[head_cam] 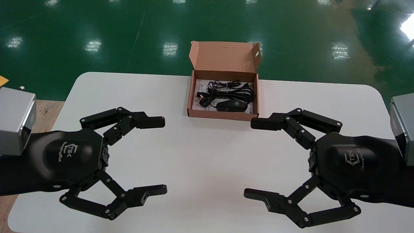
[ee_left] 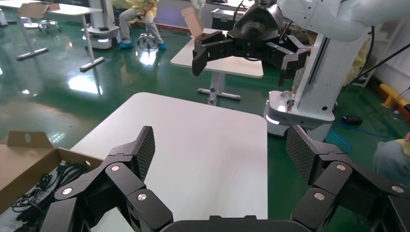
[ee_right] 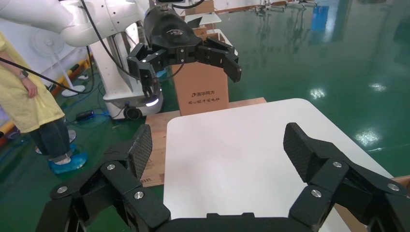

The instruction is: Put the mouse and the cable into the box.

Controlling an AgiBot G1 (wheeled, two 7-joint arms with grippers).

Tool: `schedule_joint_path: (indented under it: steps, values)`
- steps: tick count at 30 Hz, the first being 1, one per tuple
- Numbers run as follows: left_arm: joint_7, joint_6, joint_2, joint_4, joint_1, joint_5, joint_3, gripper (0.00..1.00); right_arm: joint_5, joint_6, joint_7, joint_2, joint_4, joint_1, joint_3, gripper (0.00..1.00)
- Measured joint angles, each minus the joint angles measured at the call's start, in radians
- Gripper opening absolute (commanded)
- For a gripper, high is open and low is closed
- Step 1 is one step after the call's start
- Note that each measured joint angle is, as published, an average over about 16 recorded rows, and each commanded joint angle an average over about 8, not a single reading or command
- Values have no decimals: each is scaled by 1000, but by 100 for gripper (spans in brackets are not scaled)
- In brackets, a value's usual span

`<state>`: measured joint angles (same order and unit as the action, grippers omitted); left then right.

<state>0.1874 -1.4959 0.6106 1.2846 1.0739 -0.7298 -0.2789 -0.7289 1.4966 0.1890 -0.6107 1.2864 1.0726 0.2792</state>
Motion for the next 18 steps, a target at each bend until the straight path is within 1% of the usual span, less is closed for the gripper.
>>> schedule_joint_path:
  steps: [18]
  values:
    - [-1, 1, 1, -2, 1, -1, -1, 100, -1, -1, -1, 0, -2, 1, 0, 100]
